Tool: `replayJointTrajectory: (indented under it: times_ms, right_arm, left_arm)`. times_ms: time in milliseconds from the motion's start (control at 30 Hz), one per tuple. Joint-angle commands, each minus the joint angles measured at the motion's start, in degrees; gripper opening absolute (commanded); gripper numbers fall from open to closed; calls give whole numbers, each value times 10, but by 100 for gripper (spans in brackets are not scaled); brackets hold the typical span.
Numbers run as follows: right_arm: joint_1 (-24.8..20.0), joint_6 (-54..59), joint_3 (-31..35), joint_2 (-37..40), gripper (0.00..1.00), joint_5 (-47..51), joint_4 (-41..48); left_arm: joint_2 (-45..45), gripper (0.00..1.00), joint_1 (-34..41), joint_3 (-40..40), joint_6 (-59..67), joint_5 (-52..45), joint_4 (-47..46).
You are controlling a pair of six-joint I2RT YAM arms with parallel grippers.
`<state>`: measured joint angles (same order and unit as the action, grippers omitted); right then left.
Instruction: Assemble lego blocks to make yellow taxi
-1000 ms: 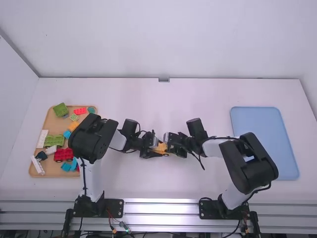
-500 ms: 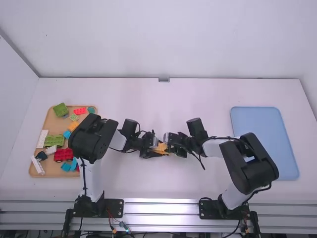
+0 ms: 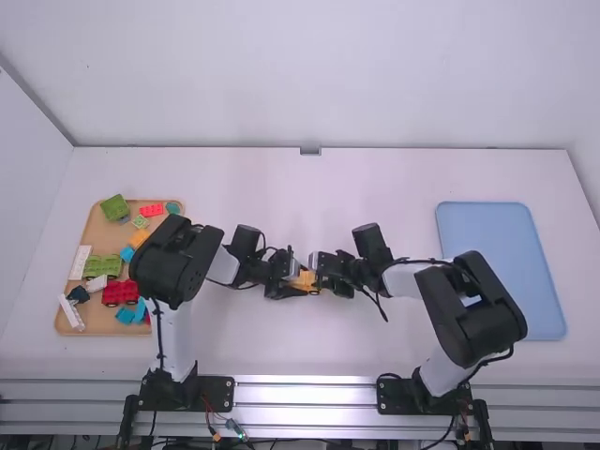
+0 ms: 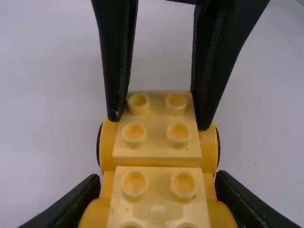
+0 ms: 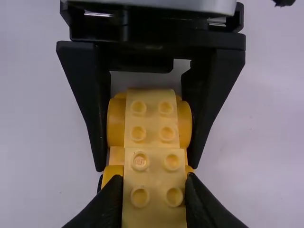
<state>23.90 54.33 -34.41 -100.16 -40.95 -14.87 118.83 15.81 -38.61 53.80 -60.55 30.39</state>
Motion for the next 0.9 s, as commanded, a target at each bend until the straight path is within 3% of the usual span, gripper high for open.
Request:
replayJointTrajectory:
  times_ms: [0,33,100,267,333,400,433,867]
  right_arm:
    - [2,-1,3,4,42,2,1]
    - [2,-1,3,4,52,-5,-2]
    - [2,-2,2,4,58,-18,-7]
    - [-4,-54,3,4,61,-76,-58]
    - [-8,-54,3,4,52,-100,-65]
    - [-14,-55,3,4,7,-125,-71]
    - [-15,-55,3,4,0,-129,-71]
    - [5,-55,3,4,0,17,7]
  left_arm:
    - [13,30,0,6,-4,0,-5]
    - [13,30,0,6,-4,0,-5]
    - [13,30,-1,6,-4,0,-5]
    - [13,30,0,6,-4,1,-5]
    - [13,30,0,6,-5,0,-3]
    - [13,30,0,6,-4,0,2]
    - [13,30,0,6,-4,1,2]
    - [13,28,0,-7,-4,0,-18]
